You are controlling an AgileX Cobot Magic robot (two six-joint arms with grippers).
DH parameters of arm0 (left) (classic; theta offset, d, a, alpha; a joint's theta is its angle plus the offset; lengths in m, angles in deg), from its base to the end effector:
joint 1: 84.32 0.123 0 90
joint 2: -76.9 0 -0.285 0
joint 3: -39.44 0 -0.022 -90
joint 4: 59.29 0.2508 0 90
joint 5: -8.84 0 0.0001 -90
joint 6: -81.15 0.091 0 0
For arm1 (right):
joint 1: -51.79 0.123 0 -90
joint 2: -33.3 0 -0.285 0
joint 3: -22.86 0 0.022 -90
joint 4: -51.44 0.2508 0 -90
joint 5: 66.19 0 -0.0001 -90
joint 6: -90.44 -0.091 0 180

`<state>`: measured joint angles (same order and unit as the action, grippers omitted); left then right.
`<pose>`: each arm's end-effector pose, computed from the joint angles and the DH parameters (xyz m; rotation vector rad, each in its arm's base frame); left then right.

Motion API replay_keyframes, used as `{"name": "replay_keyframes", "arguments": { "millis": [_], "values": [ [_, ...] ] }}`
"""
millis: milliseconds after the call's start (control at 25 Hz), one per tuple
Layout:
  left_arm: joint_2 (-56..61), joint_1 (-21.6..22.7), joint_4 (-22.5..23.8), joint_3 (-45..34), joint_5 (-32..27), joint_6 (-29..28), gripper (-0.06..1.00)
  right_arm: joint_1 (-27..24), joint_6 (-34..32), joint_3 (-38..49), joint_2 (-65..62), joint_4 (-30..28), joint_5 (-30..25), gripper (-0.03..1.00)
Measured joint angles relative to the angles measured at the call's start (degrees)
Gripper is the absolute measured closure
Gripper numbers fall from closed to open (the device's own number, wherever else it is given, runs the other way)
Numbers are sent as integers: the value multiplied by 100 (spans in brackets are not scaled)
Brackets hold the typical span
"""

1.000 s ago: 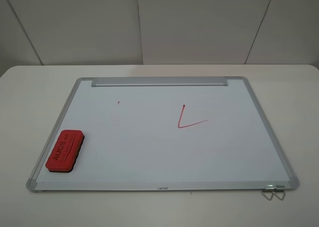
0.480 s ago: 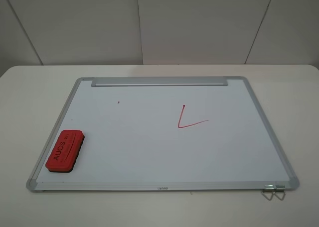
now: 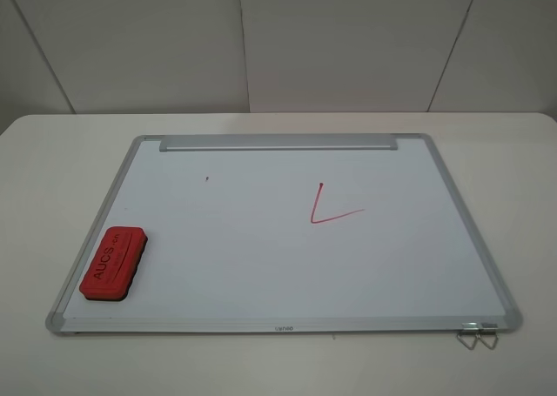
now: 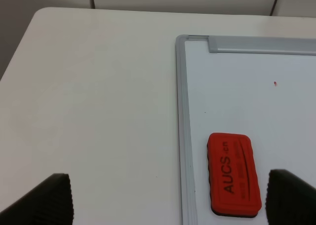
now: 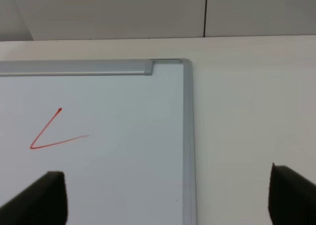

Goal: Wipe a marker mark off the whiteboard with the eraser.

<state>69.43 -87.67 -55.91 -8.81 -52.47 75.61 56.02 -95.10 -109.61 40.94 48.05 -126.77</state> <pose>-0.0065 0.0051 0.2782 -0.0425 2.0408 -0.0266 -0.0070 -0.0052 0.2827 0.0264 2.0189 0.0377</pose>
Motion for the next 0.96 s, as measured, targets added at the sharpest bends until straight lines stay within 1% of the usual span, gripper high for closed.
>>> {"name": "replay_keyframes", "arguments": {
  "millis": [520, 680, 960],
  "values": [
    [0, 48, 15, 0, 0, 0, 17, 0, 0, 0, 0, 0, 0, 24],
    [0, 48, -90, 0, 0, 0, 17, 0, 0, 0, 0, 0, 0, 24],
    [0, 48, -94, 0, 0, 0, 17, 0, 0, 0, 0, 0, 0, 24]
  ]
}}
